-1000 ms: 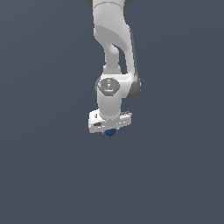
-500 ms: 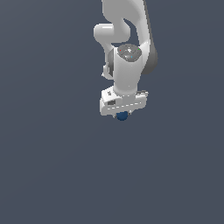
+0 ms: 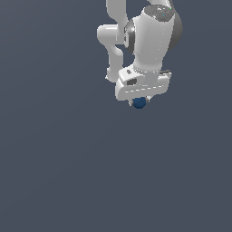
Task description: Pick up the object and move it to a goal position.
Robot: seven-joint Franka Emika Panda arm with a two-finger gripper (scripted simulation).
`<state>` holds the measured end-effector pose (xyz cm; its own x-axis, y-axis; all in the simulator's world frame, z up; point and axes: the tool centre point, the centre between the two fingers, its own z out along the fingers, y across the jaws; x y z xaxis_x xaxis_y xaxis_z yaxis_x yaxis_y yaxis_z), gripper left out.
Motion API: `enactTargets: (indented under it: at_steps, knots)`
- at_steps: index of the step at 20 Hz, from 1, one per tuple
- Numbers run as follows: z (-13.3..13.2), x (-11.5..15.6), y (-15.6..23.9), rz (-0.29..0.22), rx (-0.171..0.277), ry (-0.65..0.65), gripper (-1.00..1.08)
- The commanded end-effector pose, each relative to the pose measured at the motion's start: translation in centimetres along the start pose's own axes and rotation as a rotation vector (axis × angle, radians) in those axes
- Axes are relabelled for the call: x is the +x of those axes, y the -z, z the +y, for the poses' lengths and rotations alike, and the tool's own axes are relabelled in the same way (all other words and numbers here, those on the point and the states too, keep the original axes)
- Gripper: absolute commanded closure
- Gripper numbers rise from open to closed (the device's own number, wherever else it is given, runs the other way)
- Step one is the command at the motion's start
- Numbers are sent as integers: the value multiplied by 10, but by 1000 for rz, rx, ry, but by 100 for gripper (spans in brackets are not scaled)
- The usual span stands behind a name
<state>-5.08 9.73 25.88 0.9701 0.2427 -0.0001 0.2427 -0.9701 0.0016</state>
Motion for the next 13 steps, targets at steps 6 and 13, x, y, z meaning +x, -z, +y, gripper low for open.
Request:
enactTargets:
  at_steps: [6, 13]
  knots:
    - [-20, -4, 29, 0, 1, -1, 108]
    - [-19, -3, 28, 0, 2, -1, 108]
